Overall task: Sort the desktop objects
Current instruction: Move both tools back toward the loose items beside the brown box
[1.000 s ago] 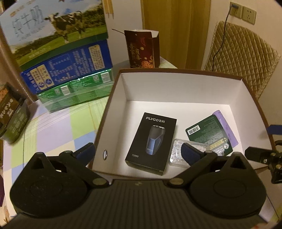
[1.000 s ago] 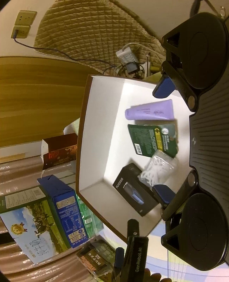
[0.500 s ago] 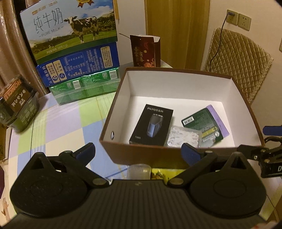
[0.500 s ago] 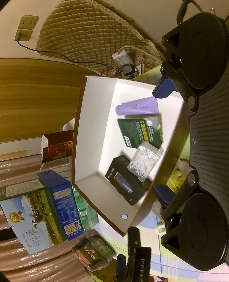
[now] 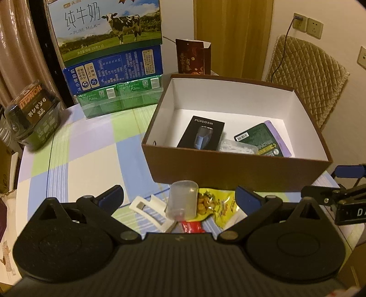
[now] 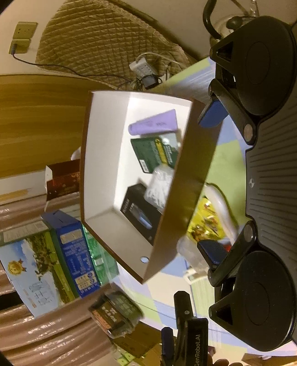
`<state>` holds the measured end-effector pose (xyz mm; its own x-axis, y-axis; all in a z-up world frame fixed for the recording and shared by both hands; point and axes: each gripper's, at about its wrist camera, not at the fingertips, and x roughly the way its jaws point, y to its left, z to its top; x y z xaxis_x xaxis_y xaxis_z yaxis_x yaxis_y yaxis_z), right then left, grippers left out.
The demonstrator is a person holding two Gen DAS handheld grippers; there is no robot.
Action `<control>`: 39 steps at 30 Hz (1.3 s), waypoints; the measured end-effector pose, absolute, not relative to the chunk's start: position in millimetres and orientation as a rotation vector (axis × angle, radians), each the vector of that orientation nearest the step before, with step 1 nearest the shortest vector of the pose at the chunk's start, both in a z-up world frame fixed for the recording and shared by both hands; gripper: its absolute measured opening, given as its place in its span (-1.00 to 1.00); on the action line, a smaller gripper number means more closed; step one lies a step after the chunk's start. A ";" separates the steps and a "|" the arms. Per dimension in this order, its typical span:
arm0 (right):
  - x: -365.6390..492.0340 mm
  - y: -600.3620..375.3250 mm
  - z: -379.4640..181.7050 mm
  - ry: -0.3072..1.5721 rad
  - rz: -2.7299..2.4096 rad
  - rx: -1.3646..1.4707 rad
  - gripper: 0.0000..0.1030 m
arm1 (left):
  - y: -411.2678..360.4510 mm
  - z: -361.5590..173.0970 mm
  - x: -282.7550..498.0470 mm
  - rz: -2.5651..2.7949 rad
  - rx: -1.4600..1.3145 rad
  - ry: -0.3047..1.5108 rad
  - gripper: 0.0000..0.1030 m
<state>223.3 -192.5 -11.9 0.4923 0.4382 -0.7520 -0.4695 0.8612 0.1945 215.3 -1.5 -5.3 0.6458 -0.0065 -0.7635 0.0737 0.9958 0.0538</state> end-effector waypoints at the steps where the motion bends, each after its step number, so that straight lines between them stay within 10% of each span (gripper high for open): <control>1: 220.1 -191.3 -11.7 0.901 0.554 -0.042 0.97 | -0.8 -5.0 212.1 -0.050 0.082 0.867 0.99; 39: 186.6 -160.1 -83.1 1.140 0.508 0.026 0.96 | 65.0 -73.9 155.5 0.003 0.017 1.055 0.96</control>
<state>186.6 -160.1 -83.1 0.3172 0.3988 -0.8604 -0.3724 0.8868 0.2737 155.5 65.0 -73.9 0.4933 0.0107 -0.8698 0.0056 0.9999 0.0155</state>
